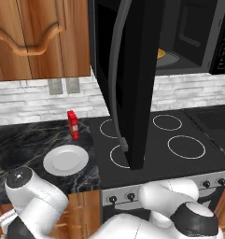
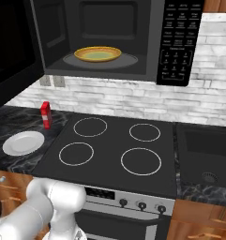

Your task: Pick the squash from the counter and place it in the microwave.

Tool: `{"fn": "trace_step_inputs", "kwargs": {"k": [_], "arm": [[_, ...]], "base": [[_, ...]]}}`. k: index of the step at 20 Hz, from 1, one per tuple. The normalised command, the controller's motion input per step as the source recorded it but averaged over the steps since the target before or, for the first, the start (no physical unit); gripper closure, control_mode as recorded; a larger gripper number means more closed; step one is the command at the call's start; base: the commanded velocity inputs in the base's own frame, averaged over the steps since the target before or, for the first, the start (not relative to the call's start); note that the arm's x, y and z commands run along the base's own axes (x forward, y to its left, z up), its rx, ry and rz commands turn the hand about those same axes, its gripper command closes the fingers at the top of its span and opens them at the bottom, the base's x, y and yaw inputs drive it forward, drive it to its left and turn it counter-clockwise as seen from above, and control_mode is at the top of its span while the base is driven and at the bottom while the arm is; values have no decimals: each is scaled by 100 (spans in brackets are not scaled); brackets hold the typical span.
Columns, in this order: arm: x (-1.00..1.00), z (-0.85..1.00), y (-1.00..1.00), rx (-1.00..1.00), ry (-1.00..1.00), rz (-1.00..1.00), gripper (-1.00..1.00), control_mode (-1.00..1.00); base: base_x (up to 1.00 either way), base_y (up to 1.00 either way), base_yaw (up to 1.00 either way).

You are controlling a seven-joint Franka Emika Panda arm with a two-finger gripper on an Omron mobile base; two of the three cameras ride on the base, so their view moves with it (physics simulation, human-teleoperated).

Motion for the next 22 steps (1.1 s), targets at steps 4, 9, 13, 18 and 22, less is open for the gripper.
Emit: {"fn": "trace_step_inputs", "kwargs": {"k": [4,9,13,18,22], "arm": [[-100,55,3,0,-1,-18,100,-100],[-100,63,-63,0,0,-16,100,-100],[-84,44,-99,0,3,-22,100,-100],[-18,39,-100,0,9,-31,100,-100],[14,35,-100,0,1,-12,100,-100]], "base": [[0,0,0],[0,0,0],[0,0,0],[0,0,0],[0,0,0]]}}
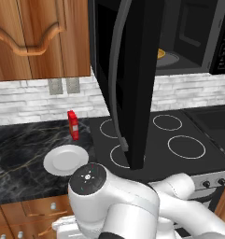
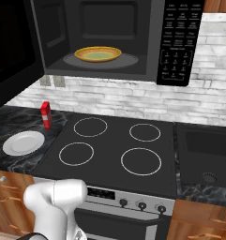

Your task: Pick the squash from the counter and place it in the microwave.

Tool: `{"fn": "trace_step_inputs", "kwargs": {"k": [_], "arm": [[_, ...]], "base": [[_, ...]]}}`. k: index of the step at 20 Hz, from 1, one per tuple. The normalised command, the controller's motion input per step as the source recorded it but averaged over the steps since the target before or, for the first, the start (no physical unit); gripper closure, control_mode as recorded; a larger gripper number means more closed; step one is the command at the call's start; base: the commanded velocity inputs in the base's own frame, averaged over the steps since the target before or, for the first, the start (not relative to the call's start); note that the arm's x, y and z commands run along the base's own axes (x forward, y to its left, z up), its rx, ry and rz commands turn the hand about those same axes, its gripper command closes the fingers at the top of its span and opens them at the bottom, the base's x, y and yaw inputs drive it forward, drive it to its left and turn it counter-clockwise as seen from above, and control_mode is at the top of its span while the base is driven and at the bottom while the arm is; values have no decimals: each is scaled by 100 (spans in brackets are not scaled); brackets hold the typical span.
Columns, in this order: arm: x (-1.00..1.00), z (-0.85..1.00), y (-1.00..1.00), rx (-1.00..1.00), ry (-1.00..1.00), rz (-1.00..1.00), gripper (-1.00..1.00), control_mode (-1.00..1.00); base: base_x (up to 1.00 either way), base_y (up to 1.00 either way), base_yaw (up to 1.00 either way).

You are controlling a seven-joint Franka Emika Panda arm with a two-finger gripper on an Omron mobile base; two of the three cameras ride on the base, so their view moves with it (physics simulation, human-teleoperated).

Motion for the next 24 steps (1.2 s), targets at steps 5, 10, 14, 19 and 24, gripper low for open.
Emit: {"fn": "trace_step_inputs", "kwargs": {"k": [5,10,14,19,24], "arm": [[27,53,-89,0,-1,0,100,-100],[0,45,-94,0,-14,11,100,-100],[13,42,-91,0,-16,17,100,-100],[20,44,-87,0,-20,24,100,-100],[9,47,-85,0,-17,23,100,-100]], "base": [[0,0,0],[0,0,0],[0,0,0],[0,0,0],[0,0,0]]}}
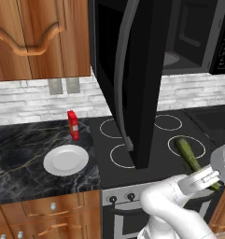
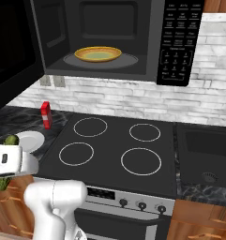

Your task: Pick the squash from the counter and place it in the microwave.

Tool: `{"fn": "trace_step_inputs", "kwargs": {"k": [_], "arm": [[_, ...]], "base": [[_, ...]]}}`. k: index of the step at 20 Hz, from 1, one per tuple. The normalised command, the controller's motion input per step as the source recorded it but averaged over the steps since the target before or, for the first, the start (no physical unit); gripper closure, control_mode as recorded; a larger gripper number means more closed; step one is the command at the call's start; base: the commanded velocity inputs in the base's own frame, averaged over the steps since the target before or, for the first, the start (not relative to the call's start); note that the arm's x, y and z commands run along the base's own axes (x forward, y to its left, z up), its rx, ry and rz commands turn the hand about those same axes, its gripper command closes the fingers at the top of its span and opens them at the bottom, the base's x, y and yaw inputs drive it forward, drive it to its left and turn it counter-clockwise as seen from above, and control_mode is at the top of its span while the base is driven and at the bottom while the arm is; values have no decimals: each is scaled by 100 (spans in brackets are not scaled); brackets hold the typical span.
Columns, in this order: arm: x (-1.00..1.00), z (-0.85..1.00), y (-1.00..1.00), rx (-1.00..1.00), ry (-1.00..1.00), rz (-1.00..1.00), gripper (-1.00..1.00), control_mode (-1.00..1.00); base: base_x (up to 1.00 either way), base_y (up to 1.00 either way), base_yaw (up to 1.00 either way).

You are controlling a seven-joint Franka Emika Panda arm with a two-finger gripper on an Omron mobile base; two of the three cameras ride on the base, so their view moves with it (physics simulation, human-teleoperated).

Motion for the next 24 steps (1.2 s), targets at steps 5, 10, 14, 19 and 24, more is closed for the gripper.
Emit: {"fn": "trace_step_inputs", "kwargs": {"k": [5,10,14,19,24], "arm": [[46,52,-86,0,-2,13,100,-100],[100,46,-31,1,0,2,100,-100],[94,53,0,0,0,-5,100,-100],[70,47,0,0,-1,-22,100,-100],[35,7,-6,0,-19,-16,100,-100]], "base": [[0,0,0],[0,0,0],[0,0,0],[0,0,0],[0,0,0]]}}
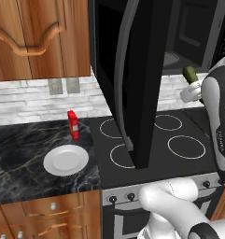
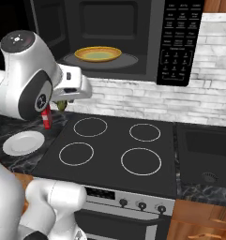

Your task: Pick the squash from the counter and place it in the microwave.

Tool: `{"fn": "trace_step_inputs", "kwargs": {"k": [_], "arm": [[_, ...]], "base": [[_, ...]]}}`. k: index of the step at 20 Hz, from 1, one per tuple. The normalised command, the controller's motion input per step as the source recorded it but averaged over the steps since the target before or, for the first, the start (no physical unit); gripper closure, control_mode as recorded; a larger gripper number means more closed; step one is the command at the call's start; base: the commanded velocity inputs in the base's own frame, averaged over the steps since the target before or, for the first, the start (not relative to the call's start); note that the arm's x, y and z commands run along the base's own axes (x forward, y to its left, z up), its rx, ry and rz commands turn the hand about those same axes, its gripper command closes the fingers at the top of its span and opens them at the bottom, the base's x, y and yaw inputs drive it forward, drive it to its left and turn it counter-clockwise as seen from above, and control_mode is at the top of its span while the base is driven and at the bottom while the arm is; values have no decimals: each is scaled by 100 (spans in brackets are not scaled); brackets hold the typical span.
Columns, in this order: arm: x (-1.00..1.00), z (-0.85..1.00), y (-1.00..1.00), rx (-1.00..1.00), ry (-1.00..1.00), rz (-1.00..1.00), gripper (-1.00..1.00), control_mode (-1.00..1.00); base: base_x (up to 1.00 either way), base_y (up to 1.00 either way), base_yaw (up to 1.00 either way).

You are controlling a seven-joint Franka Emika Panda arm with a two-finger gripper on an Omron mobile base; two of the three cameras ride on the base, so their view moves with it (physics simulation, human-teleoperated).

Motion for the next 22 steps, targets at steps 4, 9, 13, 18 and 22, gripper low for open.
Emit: {"fn": "trace_step_inputs", "kwargs": {"k": [4,9,13,18,22], "arm": [[82,31,-12,7,-7,-7,100,-100],[100,31,-4,13,-4,0,100,-100],[100,51,0,15,0,0,100,-100],[99,39,0,8,-1,0,100,-100],[100,1,0,5,-5,0,100,-100]], "base": [[0,0,0],[0,0,0],[0,0,0],[0,0,0],[0,0,0]]}}
